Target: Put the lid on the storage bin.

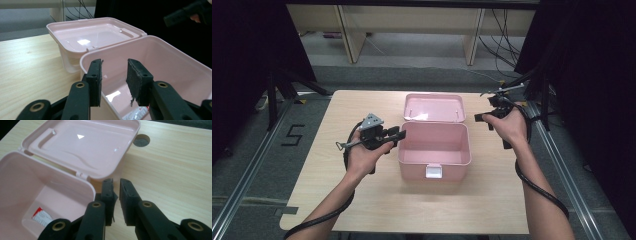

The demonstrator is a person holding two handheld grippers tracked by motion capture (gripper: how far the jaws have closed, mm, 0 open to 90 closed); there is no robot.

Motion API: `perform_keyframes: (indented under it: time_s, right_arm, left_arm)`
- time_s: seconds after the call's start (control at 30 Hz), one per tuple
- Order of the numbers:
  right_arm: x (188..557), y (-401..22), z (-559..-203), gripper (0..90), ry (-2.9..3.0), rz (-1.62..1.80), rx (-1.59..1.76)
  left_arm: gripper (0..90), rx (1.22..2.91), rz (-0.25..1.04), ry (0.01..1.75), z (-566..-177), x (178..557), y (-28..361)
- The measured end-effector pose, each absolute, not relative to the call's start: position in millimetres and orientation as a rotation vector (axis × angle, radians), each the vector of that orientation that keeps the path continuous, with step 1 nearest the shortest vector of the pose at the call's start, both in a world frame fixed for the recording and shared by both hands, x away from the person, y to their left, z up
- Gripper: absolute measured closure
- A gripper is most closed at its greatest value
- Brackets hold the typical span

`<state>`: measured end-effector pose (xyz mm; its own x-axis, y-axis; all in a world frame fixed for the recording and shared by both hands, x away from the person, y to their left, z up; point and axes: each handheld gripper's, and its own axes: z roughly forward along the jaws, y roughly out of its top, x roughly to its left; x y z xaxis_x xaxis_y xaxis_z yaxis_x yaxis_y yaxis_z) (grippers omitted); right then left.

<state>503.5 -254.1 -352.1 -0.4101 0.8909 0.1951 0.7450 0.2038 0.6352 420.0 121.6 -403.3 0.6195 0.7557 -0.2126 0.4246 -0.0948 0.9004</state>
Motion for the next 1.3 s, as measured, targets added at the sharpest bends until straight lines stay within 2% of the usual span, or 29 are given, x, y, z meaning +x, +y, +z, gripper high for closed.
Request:
perform_keyframes:
  time_s: [0.27, 0.83, 1.3]
  right_arm:
    - [535.8, -234.4, -350.4, 82.7, 2.256, 0.918, 1.603]
    - [581.9, -217.9, -361.7, 80.5, 2.211, 0.824, 1.713]
    - [596.5, -209.8, -371.3, 78.2, 2.212, 0.760, 1.768]
  left_arm:
    - [65.1, 1.744, 0.334, 1.009, -409.2, 410.0, 120.5]
    - [64.7, 1.761, 0.293, 1.088, -412.5, 418.9, 118.0]
    - [62.9, 1.772, 0.292, 1.117, -414.8, 423.8, 117.0]
